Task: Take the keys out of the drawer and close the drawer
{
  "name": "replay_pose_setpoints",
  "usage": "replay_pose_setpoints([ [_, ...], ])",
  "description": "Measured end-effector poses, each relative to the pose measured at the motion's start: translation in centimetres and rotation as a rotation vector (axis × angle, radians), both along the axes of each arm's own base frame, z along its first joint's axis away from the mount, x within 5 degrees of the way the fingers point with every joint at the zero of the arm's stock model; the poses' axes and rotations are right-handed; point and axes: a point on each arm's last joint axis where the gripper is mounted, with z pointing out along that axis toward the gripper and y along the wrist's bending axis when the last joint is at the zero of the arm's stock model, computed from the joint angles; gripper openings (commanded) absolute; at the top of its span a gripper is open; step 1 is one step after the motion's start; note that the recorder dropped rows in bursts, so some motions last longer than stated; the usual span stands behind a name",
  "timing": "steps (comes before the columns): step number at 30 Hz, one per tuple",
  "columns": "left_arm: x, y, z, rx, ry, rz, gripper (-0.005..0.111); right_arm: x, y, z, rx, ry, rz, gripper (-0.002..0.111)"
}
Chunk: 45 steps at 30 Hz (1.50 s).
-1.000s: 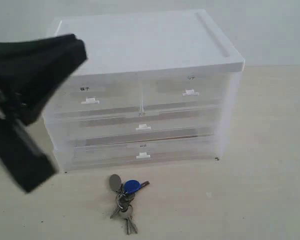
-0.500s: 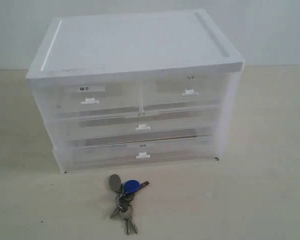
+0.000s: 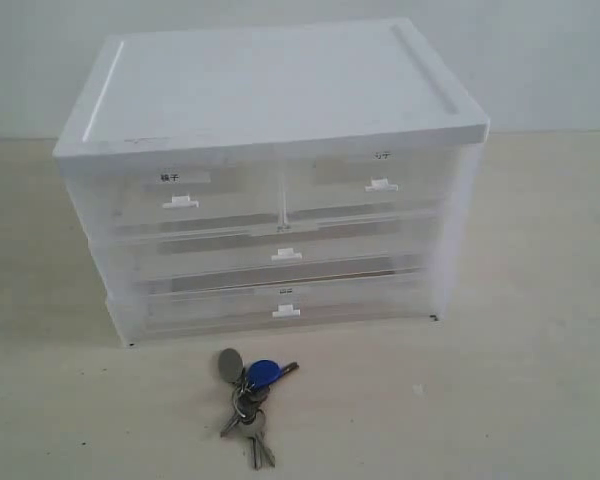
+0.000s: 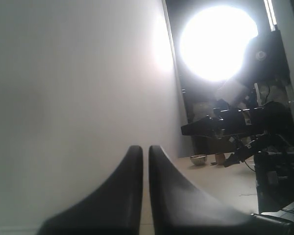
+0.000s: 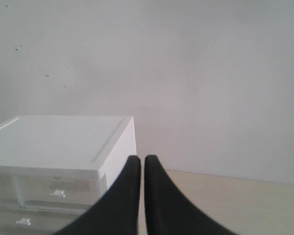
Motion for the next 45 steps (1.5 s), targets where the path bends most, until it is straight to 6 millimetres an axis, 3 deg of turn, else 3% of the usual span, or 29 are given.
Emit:
replay_pose_setpoints([
  [7, 0.1, -0.2, -0.4, 0.008, 0.006, 0.004, 0.005, 0.0, 0.0, 0.0, 0.004, 0.001, 0.000, 0.000],
  [15, 1.9, -1.6, -4.3, 0.176, -0.175, 0.280, 0.005, 0.0, 0.0, 0.0, 0.004, 0.001, 0.000, 0.000],
  [25, 4.1, -1.5, -9.1, -0.001, -0.040, 0.590, 0.005, 0.0, 0.0, 0.0, 0.004, 0.001, 0.000, 0.000],
  [33, 4.6, -0.3, -9.1, -0.147, 0.067, 0.794, 0.005, 0.0, 0.0, 0.0, 0.005, 0.002, 0.000, 0.000],
  [45, 5.6, 1.6, -11.1, -0.044, 0.258, 1.200, 0.005, 0.0, 0.0, 0.0, 0.007, 0.002, 0.001, 0.000],
])
